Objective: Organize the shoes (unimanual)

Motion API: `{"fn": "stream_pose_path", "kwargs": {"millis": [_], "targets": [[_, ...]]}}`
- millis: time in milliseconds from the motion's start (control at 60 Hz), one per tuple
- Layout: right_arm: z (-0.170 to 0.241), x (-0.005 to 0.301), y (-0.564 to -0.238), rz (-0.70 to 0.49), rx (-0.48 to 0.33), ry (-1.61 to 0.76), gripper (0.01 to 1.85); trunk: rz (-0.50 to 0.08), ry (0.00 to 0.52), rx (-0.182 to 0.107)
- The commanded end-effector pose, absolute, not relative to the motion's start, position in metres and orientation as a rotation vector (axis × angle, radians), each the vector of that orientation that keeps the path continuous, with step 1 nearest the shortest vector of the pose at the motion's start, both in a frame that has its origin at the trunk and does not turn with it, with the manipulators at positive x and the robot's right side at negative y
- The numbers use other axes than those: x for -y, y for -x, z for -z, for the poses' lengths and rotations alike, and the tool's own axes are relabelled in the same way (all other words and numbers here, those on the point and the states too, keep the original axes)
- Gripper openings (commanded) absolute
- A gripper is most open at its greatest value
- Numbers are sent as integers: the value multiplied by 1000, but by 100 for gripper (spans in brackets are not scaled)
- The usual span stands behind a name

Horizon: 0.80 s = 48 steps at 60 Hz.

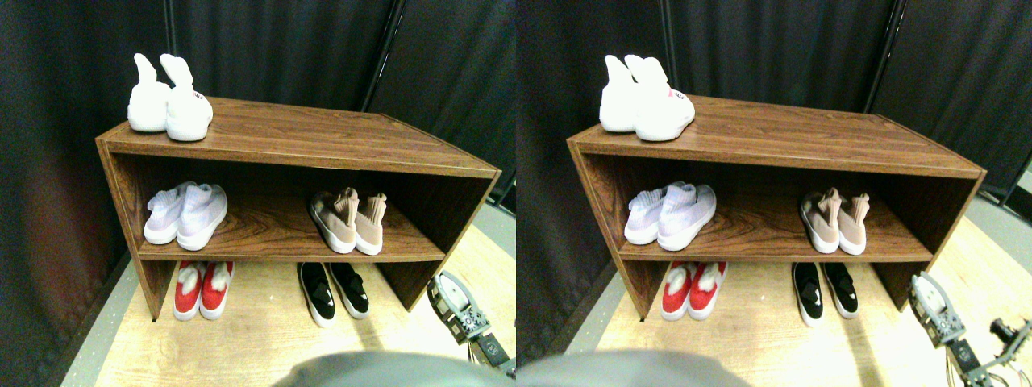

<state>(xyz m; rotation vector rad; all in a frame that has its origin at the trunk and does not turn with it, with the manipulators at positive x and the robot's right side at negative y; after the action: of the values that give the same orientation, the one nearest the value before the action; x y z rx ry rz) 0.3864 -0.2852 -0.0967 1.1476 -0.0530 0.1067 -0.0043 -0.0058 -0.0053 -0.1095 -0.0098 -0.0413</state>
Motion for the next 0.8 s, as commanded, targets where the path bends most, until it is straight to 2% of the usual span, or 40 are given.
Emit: {"fn": "stream_pose_path", "kwargs": {"millis": [17, 133, 400, 600, 800], "targets": [[112, 277, -388, -98, 27, -1173, 6, 33, 132, -20], [139, 276, -392, -15, -48, -1247, 6, 30, 131, -25], [193, 283, -423, 120, -118, -1282, 6, 23, 131, -38], [207, 290, -443, 211, -99, -1294, 6, 18, 131, -39], [210, 301, -461, 216, -85, -1285, 6, 14, 129, -37]]}}
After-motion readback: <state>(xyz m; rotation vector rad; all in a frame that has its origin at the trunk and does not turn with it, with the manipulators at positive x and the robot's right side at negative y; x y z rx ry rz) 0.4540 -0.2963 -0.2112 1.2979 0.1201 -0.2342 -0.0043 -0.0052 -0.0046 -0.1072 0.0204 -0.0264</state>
